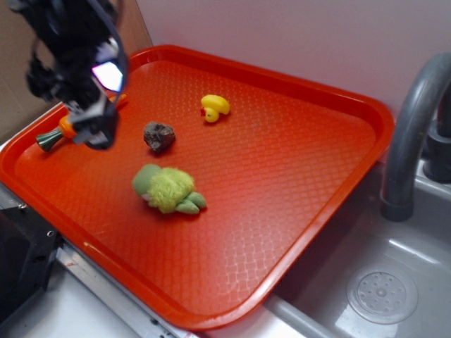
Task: Grab the green animal.
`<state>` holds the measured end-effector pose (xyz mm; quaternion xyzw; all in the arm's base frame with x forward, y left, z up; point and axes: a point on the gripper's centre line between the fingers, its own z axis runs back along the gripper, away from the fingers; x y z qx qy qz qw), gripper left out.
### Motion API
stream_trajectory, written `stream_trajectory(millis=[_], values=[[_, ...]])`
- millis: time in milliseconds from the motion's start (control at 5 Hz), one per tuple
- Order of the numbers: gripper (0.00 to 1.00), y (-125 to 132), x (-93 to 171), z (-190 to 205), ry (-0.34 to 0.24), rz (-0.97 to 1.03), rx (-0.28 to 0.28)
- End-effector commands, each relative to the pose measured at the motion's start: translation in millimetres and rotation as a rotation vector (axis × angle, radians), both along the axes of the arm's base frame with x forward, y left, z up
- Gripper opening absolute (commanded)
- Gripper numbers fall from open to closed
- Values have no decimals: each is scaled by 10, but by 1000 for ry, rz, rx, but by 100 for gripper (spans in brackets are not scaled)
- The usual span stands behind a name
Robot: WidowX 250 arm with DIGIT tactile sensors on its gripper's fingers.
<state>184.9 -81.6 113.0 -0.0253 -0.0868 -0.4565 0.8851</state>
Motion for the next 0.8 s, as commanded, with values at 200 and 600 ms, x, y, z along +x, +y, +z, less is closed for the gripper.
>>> stream_trajectory(millis=[200,600], values=[[100,-169,-71,-714,111,-496,41],[100,-329,-116,-987,160,-538,104]])
